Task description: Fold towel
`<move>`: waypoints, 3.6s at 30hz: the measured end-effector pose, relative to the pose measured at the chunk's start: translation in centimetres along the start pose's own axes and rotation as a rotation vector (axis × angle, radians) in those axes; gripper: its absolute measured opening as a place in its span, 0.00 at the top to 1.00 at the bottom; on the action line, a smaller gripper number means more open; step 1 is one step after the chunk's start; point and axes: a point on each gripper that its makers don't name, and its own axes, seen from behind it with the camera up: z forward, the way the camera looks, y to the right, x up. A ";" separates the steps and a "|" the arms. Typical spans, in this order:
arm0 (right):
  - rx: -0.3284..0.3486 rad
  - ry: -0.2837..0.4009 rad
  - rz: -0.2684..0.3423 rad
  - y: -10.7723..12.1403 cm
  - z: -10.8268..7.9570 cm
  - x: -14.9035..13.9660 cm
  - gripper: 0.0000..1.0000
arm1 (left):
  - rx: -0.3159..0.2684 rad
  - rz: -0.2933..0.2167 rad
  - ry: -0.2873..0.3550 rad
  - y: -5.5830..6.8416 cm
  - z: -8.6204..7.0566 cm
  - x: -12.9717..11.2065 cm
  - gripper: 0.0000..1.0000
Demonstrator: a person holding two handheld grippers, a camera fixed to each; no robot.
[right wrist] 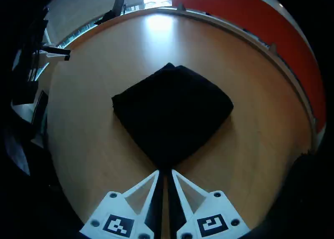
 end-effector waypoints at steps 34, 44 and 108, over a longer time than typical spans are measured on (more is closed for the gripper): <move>-0.076 0.221 -0.053 1.3 -6.9 14.0 0.96 | -0.063 0.015 0.040 1.4 1.0 1.5 0.20; -0.103 0.303 -0.128 1.9 -10.5 19.6 0.96 | -0.065 0.030 0.055 1.2 0.6 2.4 0.20; -0.361 0.303 0.128 31.7 -24.8 13.7 0.96 | -0.048 0.078 0.050 3.2 1.2 4.8 0.20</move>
